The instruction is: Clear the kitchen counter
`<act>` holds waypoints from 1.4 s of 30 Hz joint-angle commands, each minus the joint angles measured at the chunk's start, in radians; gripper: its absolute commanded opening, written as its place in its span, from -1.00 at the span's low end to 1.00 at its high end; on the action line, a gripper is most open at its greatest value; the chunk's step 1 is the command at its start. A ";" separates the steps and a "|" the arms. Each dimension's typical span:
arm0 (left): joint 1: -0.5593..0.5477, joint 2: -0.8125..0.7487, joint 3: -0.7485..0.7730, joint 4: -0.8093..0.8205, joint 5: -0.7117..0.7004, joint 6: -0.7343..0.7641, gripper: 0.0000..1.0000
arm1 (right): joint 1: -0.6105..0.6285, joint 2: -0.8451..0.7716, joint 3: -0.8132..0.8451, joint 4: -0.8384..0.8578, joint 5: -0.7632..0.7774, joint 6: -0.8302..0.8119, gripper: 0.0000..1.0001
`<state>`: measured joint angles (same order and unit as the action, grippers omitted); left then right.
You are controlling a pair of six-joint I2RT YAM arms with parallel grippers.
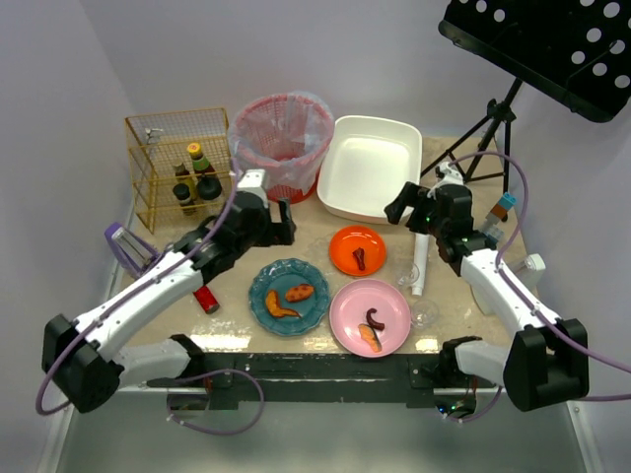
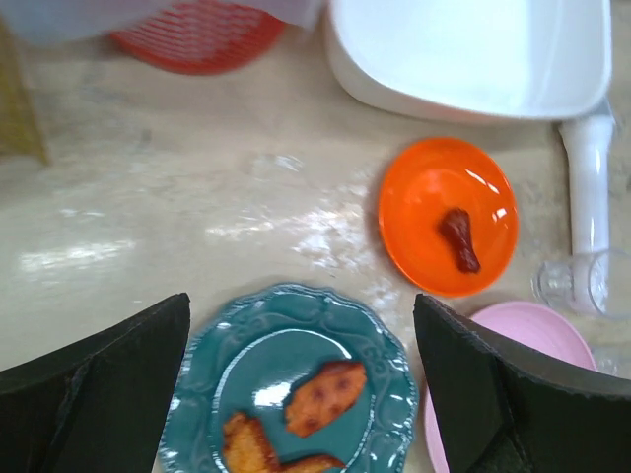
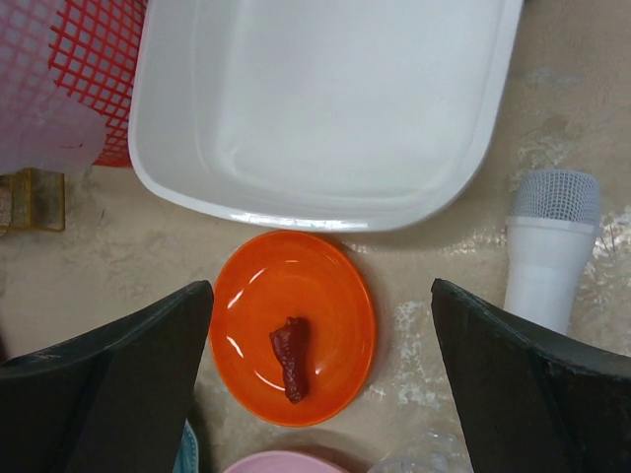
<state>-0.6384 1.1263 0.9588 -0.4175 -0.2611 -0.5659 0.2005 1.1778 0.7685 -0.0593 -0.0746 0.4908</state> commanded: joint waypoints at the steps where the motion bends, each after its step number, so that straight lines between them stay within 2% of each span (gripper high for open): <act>1: -0.130 0.111 0.057 0.130 -0.004 -0.020 1.00 | -0.003 -0.072 0.034 -0.057 0.062 0.063 0.95; 9: -0.231 0.271 0.087 0.258 0.068 -0.034 1.00 | -0.004 -0.125 0.127 -0.188 0.232 0.181 0.97; 19: -0.271 0.424 0.146 0.387 0.177 -0.045 1.00 | -0.006 -0.260 0.189 -0.264 0.432 0.255 0.97; 29: -0.288 0.553 0.227 0.401 0.215 -0.023 1.00 | -0.015 -0.228 0.157 -0.238 0.340 0.259 0.97; 34: -0.285 0.578 0.254 0.358 0.137 -0.025 1.00 | -0.016 -0.216 0.144 -0.229 0.334 0.243 0.97; 37: -0.218 0.590 0.258 0.275 0.124 -0.043 0.99 | -0.016 -0.184 0.140 -0.215 0.299 0.203 0.97; 42: -0.123 0.512 0.164 0.283 0.125 -0.026 0.93 | -0.016 -0.107 0.111 -0.177 0.199 0.121 0.95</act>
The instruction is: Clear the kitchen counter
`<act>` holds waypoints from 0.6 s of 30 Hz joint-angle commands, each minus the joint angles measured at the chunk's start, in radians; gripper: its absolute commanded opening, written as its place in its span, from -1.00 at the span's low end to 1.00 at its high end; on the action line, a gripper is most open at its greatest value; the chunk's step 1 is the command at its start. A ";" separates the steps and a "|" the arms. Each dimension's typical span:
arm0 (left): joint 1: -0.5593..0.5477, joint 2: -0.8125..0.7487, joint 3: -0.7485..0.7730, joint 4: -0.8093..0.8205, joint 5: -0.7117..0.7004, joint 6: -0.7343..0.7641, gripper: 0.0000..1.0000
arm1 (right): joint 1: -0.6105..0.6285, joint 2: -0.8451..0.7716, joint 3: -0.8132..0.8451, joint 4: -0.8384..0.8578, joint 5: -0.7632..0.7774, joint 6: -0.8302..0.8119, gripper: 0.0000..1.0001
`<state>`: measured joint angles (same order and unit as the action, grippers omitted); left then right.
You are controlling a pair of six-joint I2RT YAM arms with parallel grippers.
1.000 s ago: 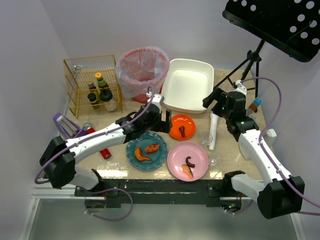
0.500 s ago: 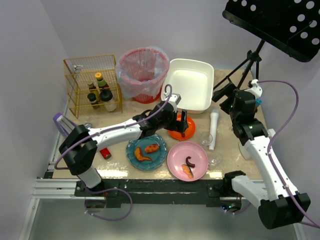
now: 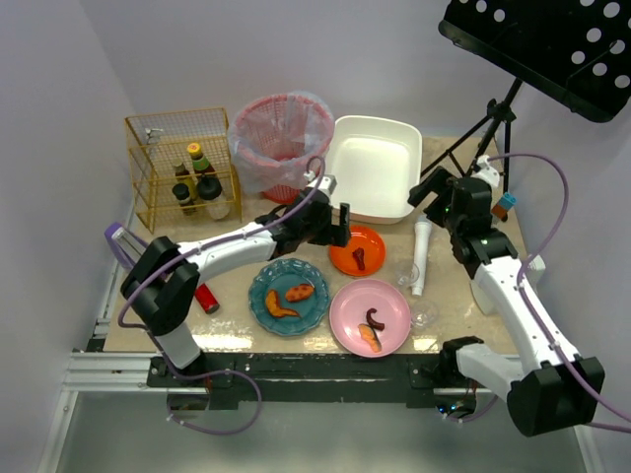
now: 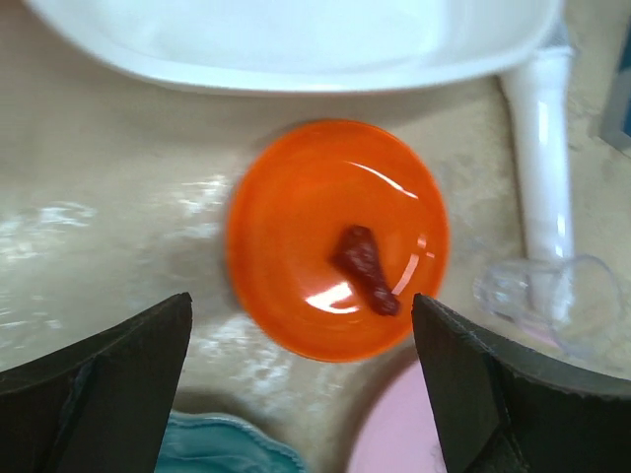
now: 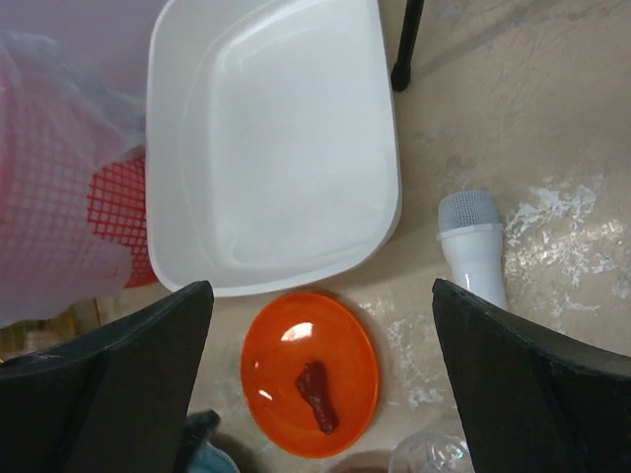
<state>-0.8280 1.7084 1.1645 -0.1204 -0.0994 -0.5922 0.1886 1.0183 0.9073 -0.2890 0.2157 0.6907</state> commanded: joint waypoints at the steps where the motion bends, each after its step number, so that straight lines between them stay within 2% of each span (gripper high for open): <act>1: 0.070 -0.078 -0.046 -0.027 -0.051 0.012 0.93 | -0.005 0.071 -0.033 0.060 -0.108 -0.088 0.95; 13: 0.078 -0.121 -0.163 -0.032 -0.057 0.032 0.72 | -0.003 0.243 -0.064 0.122 -0.252 -0.171 0.89; 18: 0.087 -0.157 -0.167 -0.079 -0.071 0.034 0.70 | 0.011 0.272 -0.071 0.162 -0.384 -0.246 0.74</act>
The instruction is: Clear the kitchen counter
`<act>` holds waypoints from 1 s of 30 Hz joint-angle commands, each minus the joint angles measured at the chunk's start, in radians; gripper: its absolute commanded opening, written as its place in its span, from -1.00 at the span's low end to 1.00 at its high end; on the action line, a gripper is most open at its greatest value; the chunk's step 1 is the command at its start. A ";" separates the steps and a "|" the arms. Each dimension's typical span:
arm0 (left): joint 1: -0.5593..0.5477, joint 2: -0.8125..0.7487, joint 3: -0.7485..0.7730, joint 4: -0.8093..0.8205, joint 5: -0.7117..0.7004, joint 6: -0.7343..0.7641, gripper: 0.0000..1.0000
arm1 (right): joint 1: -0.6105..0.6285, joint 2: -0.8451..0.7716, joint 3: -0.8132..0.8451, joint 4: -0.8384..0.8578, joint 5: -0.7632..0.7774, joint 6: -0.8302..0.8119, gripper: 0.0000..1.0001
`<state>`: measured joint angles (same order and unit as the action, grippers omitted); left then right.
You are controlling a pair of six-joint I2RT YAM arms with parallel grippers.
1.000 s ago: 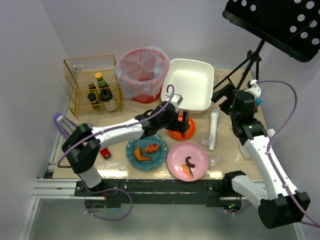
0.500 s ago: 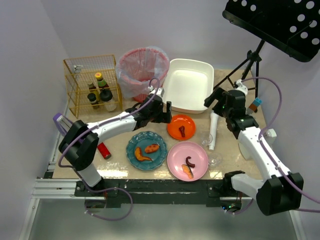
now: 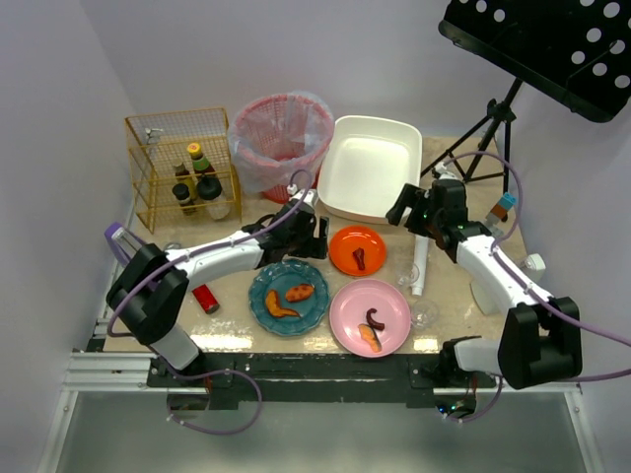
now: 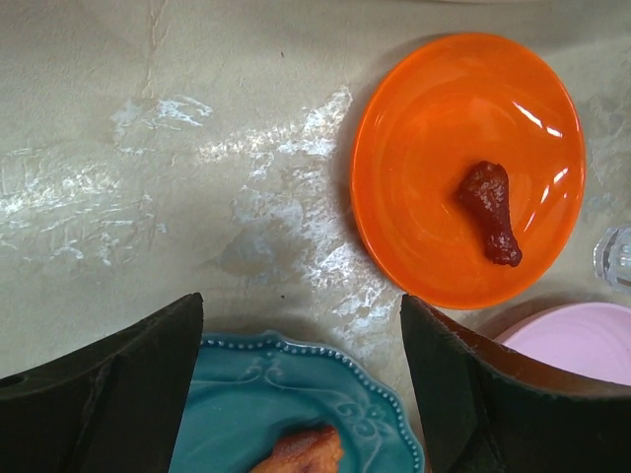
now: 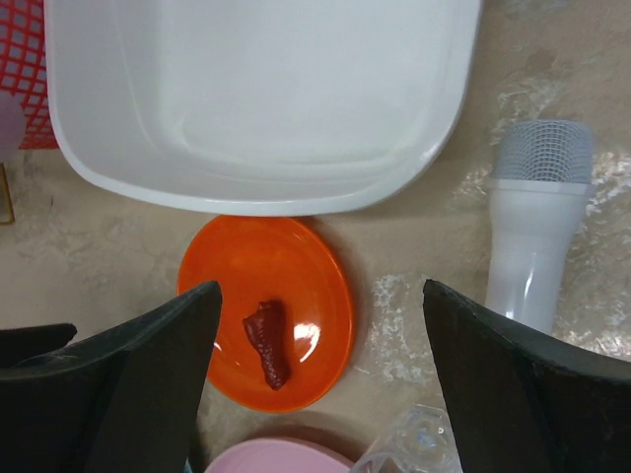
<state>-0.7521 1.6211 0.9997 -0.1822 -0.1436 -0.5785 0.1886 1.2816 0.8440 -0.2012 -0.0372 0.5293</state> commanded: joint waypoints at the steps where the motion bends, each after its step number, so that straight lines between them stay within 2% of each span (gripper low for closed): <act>1: 0.014 -0.088 -0.013 -0.023 -0.034 0.019 0.71 | 0.031 0.013 -0.003 0.077 -0.136 -0.095 0.73; 5: 0.045 -0.168 -0.067 -0.023 -0.051 0.003 0.72 | 0.107 0.041 0.017 0.086 -0.075 -0.091 0.75; 8: 0.071 -0.170 -0.075 -0.013 -0.011 0.002 0.72 | 0.138 0.088 0.027 0.100 -0.084 -0.062 0.74; 13: 0.076 -0.208 -0.113 -0.037 -0.025 -0.006 0.71 | 0.187 0.136 0.052 0.118 -0.133 -0.067 0.68; 17: 0.096 -0.269 -0.162 -0.068 -0.033 -0.043 0.71 | 0.215 0.154 0.043 0.164 -0.260 -0.098 0.62; 22: 0.100 -0.378 -0.194 -0.203 -0.103 -0.112 0.71 | 0.271 0.196 0.041 0.195 -0.352 -0.126 0.53; 30: 0.103 -0.596 -0.242 -0.462 -0.192 -0.276 0.83 | 0.451 0.346 0.099 0.233 -0.326 -0.111 0.52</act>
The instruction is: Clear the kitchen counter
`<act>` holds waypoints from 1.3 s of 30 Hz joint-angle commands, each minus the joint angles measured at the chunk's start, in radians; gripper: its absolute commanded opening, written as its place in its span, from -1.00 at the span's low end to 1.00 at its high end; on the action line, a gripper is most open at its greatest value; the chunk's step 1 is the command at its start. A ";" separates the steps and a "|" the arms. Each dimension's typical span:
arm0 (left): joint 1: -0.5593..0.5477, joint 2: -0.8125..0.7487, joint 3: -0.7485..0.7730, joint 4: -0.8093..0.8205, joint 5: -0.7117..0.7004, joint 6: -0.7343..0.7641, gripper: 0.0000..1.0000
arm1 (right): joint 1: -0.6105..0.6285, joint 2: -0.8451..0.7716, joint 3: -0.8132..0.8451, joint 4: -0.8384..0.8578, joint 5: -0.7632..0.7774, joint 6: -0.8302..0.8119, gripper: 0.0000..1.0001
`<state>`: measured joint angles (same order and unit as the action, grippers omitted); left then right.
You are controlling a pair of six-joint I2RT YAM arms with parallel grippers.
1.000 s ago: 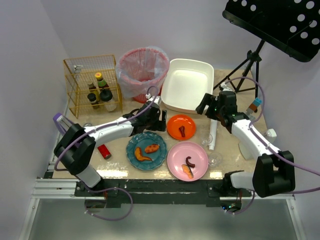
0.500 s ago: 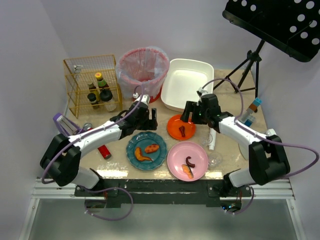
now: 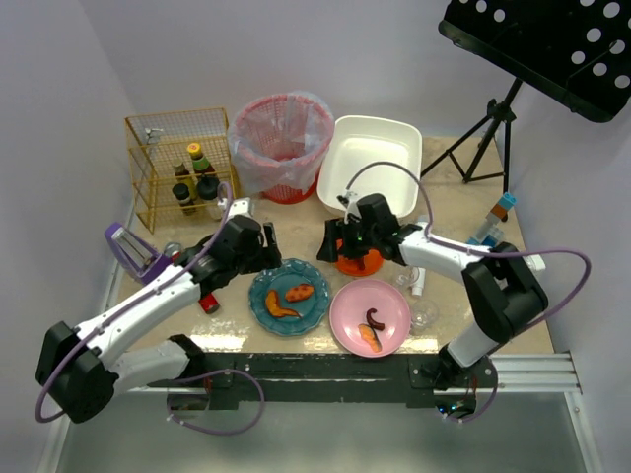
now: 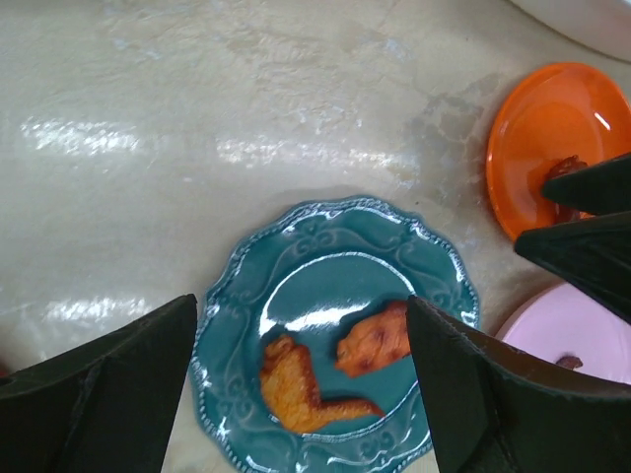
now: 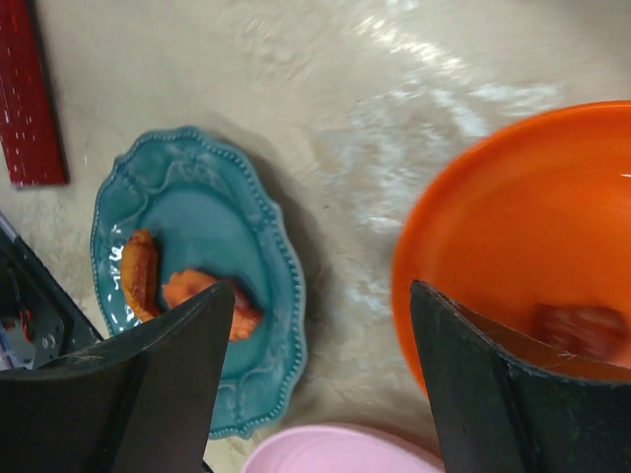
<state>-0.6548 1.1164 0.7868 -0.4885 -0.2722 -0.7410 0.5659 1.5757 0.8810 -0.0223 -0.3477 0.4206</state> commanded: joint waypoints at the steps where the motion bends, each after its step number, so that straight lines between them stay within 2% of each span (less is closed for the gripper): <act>1: 0.007 -0.119 -0.040 -0.182 -0.067 -0.129 0.83 | 0.084 0.069 0.067 0.064 -0.008 0.010 0.50; 9: 0.006 -0.210 -0.119 -0.308 -0.052 -0.231 0.80 | 0.120 0.171 0.085 0.108 -0.001 0.035 0.24; 16: 0.003 -0.222 -0.170 -0.292 -0.022 -0.278 0.68 | 0.123 0.205 0.085 0.130 -0.039 -0.009 0.11; 23: -0.019 -0.187 -0.228 -0.246 0.063 -0.326 0.65 | 0.123 0.234 0.095 0.107 -0.080 -0.080 0.05; 29: -0.055 -0.193 -0.291 -0.214 0.122 -0.386 0.61 | 0.123 0.251 0.069 0.117 -0.102 -0.079 -0.03; 39: -0.071 -0.181 -0.373 -0.114 0.166 -0.406 0.15 | 0.123 0.274 0.055 0.142 -0.131 -0.071 -0.07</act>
<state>-0.7216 0.9310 0.4377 -0.6716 -0.1341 -1.1255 0.6823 1.8278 0.9409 0.1135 -0.4576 0.3645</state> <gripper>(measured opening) 0.616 0.469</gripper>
